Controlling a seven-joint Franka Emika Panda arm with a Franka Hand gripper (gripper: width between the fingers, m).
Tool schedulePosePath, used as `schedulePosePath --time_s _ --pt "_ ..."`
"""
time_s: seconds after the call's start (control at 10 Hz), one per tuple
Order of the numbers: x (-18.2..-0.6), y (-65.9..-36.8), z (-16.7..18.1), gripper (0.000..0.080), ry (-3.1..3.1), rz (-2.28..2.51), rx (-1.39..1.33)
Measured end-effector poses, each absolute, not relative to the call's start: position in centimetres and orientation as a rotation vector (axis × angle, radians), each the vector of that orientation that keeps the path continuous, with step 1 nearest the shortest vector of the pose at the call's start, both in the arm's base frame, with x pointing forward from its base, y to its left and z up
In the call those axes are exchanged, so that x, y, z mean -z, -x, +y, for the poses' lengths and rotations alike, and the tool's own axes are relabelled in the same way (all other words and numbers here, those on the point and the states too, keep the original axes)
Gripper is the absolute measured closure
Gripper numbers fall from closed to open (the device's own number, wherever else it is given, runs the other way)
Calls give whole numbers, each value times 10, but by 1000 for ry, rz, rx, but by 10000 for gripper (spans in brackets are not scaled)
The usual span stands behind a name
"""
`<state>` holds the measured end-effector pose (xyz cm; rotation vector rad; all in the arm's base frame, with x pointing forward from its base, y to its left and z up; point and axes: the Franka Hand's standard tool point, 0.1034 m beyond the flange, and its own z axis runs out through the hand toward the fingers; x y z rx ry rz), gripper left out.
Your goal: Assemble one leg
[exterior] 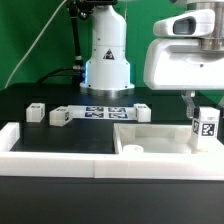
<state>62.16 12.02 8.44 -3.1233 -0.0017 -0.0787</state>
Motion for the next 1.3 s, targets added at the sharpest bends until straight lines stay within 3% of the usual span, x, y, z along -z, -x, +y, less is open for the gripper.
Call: schedulePosePath --time_s 1.0,1.3 --pt "-83 -620 124 508 2591 1676 60" --pt "-83 -621 122 508 2418 1883 31"
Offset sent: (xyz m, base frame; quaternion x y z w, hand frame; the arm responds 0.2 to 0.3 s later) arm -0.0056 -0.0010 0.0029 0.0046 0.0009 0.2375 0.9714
